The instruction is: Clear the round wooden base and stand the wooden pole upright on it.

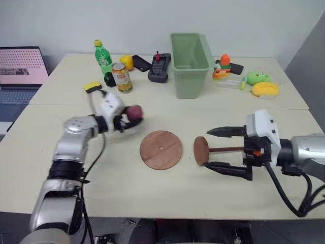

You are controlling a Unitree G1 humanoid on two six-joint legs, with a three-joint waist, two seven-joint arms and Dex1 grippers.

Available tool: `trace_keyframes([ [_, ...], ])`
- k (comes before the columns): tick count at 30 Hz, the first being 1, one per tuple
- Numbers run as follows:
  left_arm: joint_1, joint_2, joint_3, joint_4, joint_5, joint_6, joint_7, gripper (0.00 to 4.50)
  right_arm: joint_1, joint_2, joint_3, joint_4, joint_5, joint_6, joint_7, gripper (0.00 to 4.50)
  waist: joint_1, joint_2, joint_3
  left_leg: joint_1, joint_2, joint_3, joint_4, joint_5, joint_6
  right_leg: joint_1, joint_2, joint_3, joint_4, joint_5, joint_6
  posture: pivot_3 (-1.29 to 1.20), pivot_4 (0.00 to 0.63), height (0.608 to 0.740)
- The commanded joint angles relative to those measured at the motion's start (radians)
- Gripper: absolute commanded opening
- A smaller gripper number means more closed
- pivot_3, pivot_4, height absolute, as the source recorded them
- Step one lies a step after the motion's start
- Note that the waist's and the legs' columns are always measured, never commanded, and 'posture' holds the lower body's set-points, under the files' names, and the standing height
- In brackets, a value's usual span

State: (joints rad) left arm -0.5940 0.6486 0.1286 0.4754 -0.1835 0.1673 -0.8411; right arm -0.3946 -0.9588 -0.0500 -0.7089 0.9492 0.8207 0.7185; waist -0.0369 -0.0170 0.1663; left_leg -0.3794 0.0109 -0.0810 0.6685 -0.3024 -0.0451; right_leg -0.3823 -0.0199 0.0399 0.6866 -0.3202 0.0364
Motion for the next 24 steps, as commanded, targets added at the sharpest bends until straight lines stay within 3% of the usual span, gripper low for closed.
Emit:
trace_keyframes([
  [1,0.039,0.045,0.139,0.063,-0.020,-0.014,0.144,2.62,-0.095,0.056,0.095,0.055,-0.106,-0.032,0.003,4.50,0.004,0.000,0.000,-0.001,0.000,0.000,0.000,0.000,0.000,-0.002,0.000,0.000,0.001,0.000,0.000,0.00,0.150,0.740],
  [8,0.190,0.080,0.297,0.114,-0.067,-0.011,0.256,2.62,-0.307,0.242,0.299,0.216,-0.289,-0.064,0.027,4.50,0.007,0.000,0.000,-0.005,-0.001,0.000,0.006,0.000,-0.001,-0.007,-0.002,0.000,0.006,0.000,0.000,0.00,0.150,0.740],
  [16,0.230,0.052,0.337,0.091,-0.115,0.015,0.308,2.62,-0.341,0.286,0.325,0.274,-0.361,-0.084,0.106,4.50,0.020,-0.001,-0.001,-0.010,-0.003,-0.004,0.009,0.000,-0.001,-0.007,-0.004,-0.001,0.008,0.000,0.000,0.00,0.150,0.740],
  [17,0.232,0.049,0.339,0.089,-0.121,0.020,0.311,3.33,-0.342,0.290,0.323,0.276,-0.364,-0.083,0.113,4.50,0.019,-0.001,-0.001,-0.010,-0.003,-0.004,0.009,0.000,-0.001,-0.008,-0.004,-0.001,0.008,0.000,0.000,0.00,0.150,0.740],
  [24,0.263,0.047,0.337,0.043,-0.142,0.047,0.317,4.49,-0.336,0.300,0.309,0.266,-0.370,-0.069,0.143,4.50,0.006,-0.001,-0.001,-0.010,-0.002,-0.004,0.009,0.000,-0.001,-0.009,-0.003,-0.002,0.010,0.000,0.000,0.00,0.150,0.740],
])
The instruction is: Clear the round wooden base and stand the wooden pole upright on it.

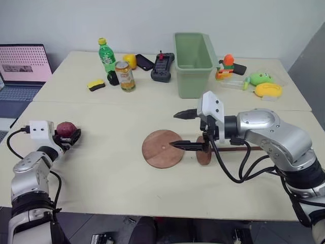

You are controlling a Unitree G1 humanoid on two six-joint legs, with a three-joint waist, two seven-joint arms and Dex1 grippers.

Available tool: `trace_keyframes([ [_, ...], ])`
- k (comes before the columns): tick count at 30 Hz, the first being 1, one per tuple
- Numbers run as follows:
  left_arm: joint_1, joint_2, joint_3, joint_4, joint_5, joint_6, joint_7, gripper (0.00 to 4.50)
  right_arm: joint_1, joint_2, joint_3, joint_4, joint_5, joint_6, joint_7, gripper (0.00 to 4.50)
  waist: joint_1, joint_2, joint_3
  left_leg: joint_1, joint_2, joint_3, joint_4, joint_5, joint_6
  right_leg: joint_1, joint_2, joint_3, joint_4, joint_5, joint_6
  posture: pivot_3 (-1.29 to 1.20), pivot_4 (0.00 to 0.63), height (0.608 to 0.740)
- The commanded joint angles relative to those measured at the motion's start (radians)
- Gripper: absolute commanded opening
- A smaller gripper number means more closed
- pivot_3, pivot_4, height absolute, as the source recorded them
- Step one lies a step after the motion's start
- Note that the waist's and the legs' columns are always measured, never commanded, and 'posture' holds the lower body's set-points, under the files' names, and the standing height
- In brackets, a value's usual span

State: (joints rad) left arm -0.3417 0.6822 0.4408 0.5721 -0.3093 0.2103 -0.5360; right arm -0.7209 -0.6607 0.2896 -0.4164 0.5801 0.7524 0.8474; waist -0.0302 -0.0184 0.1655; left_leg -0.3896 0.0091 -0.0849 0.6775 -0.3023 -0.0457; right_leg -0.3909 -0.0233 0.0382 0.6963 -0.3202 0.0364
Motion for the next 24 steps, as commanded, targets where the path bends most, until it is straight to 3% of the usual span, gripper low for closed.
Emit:
trace_keyframes([
  [1,0.013,0.014,0.027,-0.057,-0.018,0.008,0.016,4.49,-0.010,0.003,-0.032,-0.025,-0.003,0.001,0.015,4.50,-0.001,0.000,0.000,0.000,0.000,0.000,0.000,0.000,0.000,0.000,0.000,0.000,0.000,0.000,0.000,0.00,0.150,0.740],
  [9,0.091,0.013,0.063,-0.168,-0.054,0.044,0.016,4.49,0.007,-0.014,-0.058,-0.040,-0.002,0.016,0.030,4.50,0.000,0.000,0.000,0.000,0.000,0.000,0.000,0.000,0.000,0.000,0.000,0.001,0.000,0.000,0.000,0.00,0.150,0.740],
  [16,0.169,0.064,0.114,-0.383,-0.070,0.018,0.002,4.49,0.067,-0.071,-0.129,-0.061,-0.012,0.015,0.028,4.50,0.004,0.000,0.000,-0.001,0.001,-0.001,0.000,0.000,0.000,0.000,0.000,0.001,0.000,0.000,0.000,0.00,0.150,0.740],
  [24,0.173,0.162,0.000,-0.728,-0.184,0.189,-0.155,4.49,0.176,-0.231,-0.321,-0.107,0.056,0.038,0.087,4.50,0.006,0.000,0.000,-0.001,0.000,0.000,-0.001,0.000,0.000,0.001,-0.001,0.002,-0.002,0.000,0.000,0.00,0.150,0.740],
])
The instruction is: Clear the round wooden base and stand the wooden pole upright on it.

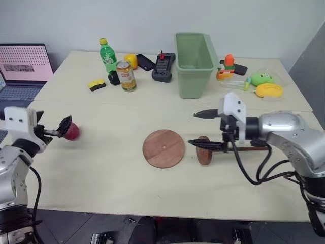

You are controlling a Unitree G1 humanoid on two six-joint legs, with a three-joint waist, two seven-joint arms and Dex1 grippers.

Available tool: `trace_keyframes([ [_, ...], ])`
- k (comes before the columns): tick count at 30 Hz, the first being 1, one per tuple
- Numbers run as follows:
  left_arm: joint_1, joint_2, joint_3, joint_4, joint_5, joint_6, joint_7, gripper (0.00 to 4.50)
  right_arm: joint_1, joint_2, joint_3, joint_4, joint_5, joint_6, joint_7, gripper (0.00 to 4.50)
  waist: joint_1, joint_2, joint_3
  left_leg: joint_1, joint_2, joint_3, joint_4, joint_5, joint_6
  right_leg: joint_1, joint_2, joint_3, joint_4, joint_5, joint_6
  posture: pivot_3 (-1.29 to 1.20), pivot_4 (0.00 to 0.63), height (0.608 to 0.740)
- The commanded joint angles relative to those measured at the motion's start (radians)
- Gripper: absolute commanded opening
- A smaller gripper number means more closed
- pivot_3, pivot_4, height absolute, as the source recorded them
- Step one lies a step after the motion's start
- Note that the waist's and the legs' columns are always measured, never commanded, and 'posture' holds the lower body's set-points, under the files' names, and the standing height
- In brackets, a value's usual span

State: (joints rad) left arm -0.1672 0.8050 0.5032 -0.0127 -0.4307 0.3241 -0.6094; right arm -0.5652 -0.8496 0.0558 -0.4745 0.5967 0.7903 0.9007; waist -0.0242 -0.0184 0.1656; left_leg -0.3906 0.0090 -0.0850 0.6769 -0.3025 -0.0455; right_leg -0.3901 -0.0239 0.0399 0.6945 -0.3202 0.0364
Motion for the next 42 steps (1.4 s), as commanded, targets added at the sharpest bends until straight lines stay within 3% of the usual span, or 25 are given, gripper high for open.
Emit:
trace_keyframes([
  [1,-0.010,0.055,-0.110,-0.205,-0.107,0.130,-0.126,4.49,0.045,-0.077,-0.122,-0.060,0.053,0.006,0.055,4.50,-0.001,0.001,0.000,0.000,0.000,0.000,0.000,0.000,0.000,0.000,0.000,0.000,0.000,0.000,0.000,0.00,0.150,0.740],
  [6,-0.144,0.118,-0.422,-0.373,-0.154,0.215,-0.389,4.49,0.199,-0.266,-0.226,-0.134,0.066,0.015,0.174,4.50,0.007,0.004,0.002,0.000,-0.001,0.001,0.000,0.000,0.000,0.001,0.002,-0.001,-0.002,0.000,0.000,0.00,0.150,0.740],
  [8,-0.189,0.119,-0.484,-0.381,-0.145,0.217,-0.441,4.49,0.231,-0.310,-0.197,-0.142,0.019,-0.021,0.189,4.50,0.006,0.004,0.002,0.000,-0.001,0.002,0.000,0.000,0.000,0.002,0.004,0.000,-0.002,0.000,0.000,0.00,0.150,0.740],
  [12,-0.266,0.118,-0.590,-0.363,-0.072,0.169,-0.517,4.49,0.165,-0.396,0.014,-0.093,-0.176,-0.075,0.198,4.50,-0.019,0.005,0.003,0.006,0.000,0.008,-0.001,0.000,0.001,0.002,0.005,0.003,0.001,0.000,0.000,0.00,0.150,0.740],
  [21,-0.266,0.078,-0.680,-0.357,0.024,0.095,-0.559,4.49,-0.132,-0.262,0.385,0.093,-0.416,-0.107,0.354,4.50,-0.024,0.007,0.005,0.006,0.001,0.007,-0.002,0.000,0.001,0.002,0.007,0.002,0.001,0.000,0.000,0.00,0.150,0.740],
  [26,-0.224,0.043,-0.696,-0.387,0.044,0.072,-0.547,4.49,-0.219,-0.220,0.510,0.254,-0.544,-0.168,0.465,4.50,-0.009,0.007,0.005,0.005,-0.001,0.007,0.000,0.000,0.001,0.001,0.006,0.002,0.000,0.000,0.000,0.00,0.150,0.740],
  [32,-0.198,0.011,-0.713,-0.397,0.083,0.056,-0.527,4.49,-0.294,-0.172,0.572,0.385,-0.643,-0.240,0.565,4.50,-0.005,0.007,0.005,0.005,0.000,0.007,0.000,0.000,0.001,0.001,0.005,0.002,0.000,0.000,0.000,0.00,0.150,0.740],
  [35,-0.185,-0.002,-0.721,-0.398,0.102,0.049,-0.518,4.50,-0.323,-0.143,0.590,0.431,-0.686,-0.263,0.596,4.12,-0.006,0.007,0.005,0.005,0.000,0.007,0.000,0.000,0.001,0.001,0.005,0.002,0.001,0.000,0.000,0.00,0.150,0.740],
  [42,-0.169,-0.028,-0.735,-0.377,0.150,0.022,-0.503,4.50,-0.353,-0.084,0.617,0.521,-0.775,-0.326,0.638,2.12,-0.006,0.007,0.005,0.005,0.000,0.006,0.000,0.000,0.000,0.001,0.004,0.002,0.001,0.000,0.000,0.00,0.150,0.740],
])
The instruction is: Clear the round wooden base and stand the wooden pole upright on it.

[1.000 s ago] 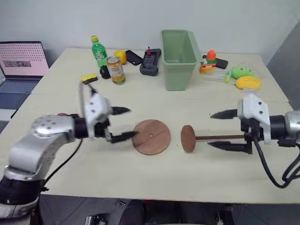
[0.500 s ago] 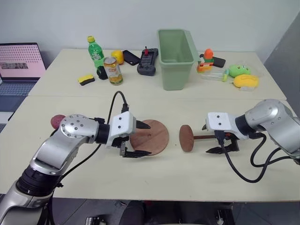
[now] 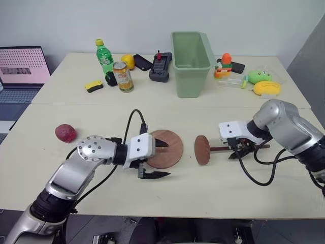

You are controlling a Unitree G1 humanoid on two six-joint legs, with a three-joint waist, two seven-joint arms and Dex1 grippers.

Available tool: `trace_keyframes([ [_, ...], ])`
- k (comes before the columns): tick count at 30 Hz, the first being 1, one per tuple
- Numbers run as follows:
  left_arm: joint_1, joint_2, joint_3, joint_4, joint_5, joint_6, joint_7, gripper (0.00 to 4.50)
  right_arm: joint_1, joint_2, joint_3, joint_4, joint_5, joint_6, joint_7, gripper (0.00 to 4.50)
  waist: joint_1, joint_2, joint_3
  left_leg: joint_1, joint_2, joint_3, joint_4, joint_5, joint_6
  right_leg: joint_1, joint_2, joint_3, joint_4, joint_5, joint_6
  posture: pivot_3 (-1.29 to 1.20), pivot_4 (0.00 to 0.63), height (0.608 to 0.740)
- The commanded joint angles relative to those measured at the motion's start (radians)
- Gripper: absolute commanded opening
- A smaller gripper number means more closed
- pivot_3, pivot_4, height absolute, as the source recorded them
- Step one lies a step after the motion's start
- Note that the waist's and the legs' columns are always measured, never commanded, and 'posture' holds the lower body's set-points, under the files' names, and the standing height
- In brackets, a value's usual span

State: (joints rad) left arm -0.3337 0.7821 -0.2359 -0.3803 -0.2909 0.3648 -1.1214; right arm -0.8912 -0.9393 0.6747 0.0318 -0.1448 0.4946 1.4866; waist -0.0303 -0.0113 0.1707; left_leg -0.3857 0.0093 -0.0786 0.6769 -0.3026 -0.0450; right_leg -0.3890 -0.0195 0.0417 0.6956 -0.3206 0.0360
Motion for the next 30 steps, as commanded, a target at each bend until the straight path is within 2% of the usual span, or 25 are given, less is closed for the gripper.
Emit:
trace_keyframes([
  [1,-0.001,-0.007,0.004,-0.009,0.013,-0.019,0.010,4.50,-0.027,0.011,-0.002,0.020,-0.039,-0.034,0.054,1.87,0.000,0.000,0.000,0.000,0.000,0.000,0.000,0.000,0.000,0.000,0.000,0.000,0.000,0.000,0.000,0.00,0.150,0.740],
  [7,0.000,-0.012,0.011,-0.001,0.026,-0.018,0.011,4.50,-0.022,0.024,-0.022,0.046,-0.051,-0.043,0.067,0.27,0.000,0.000,0.000,0.000,0.000,0.000,0.000,0.000,0.000,0.000,0.000,0.000,0.000,0.000,0.000,0.00,0.150,0.740],
  [13,-0.009,0.019,0.057,0.034,0.027,-0.020,0.006,4.50,-0.057,0.021,-0.127,0.023,0.025,0.012,0.063,0.22,0.000,0.000,0.000,0.000,0.000,0.000,0.000,0.000,0.000,0.000,0.000,0.000,0.000,0.000,0.000,0.00,0.150,0.740],
  [18,-0.008,0.062,0.164,0.088,-0.012,-0.002,0.007,4.50,-0.084,0.078,-0.375,-0.092,0.214,0.192,-0.035,0.22,-0.001,0.000,0.000,0.000,0.001,-0.001,0.000,0.000,0.000,0.000,0.000,0.000,0.001,0.000,0.000,0.00,0.150,0.740],
  [22,0.024,0.107,0.260,0.118,-0.052,0.027,-0.003,4.50,-0.052,0.268,-0.630,-0.249,0.413,0.357,-0.226,0.22,-0.005,0.001,0.000,0.000,0.002,-0.001,-0.001,0.000,0.000,-0.001,0.000,-0.001,0.001,0.000,0.000,0.00,0.150,0.740],
  [24,0.046,0.131,0.283,0.125,-0.059,0.029,-0.020,4.50,-0.003,0.403,-0.715,-0.336,0.490,0.337,-0.343,0.22,-0.003,0.000,0.000,0.000,0.002,-0.002,-0.001,0.000,0.000,0.000,0.000,-0.002,0.001,0.000,0.000,0.00,0.150,0.740],
  [27,0.079,0.171,0.292,0.129,-0.055,0.029,-0.047,4.50,0.072,0.580,-0.765,-0.440,0.570,0.325,-0.498,0.22,-0.003,0.001,0.000,0.000,0.001,-0.002,-0.001,0.000,0.000,0.000,-0.001,-0.001,0.001,0.000,0.000,0.00,0.150,0.740],
  [30,0.095,0.202,0.292,0.137,-0.045,0.030,-0.061,4.50,0.135,0.705,-0.739,-0.491,0.601,0.314,-0.616,0.22,0.000,0.002,0.001,-0.001,0.000,-0.002,-0.001,0.000,0.000,-0.001,0.000,-0.001,0.002,0.000,0.000,0.00,0.150,0.740],
])
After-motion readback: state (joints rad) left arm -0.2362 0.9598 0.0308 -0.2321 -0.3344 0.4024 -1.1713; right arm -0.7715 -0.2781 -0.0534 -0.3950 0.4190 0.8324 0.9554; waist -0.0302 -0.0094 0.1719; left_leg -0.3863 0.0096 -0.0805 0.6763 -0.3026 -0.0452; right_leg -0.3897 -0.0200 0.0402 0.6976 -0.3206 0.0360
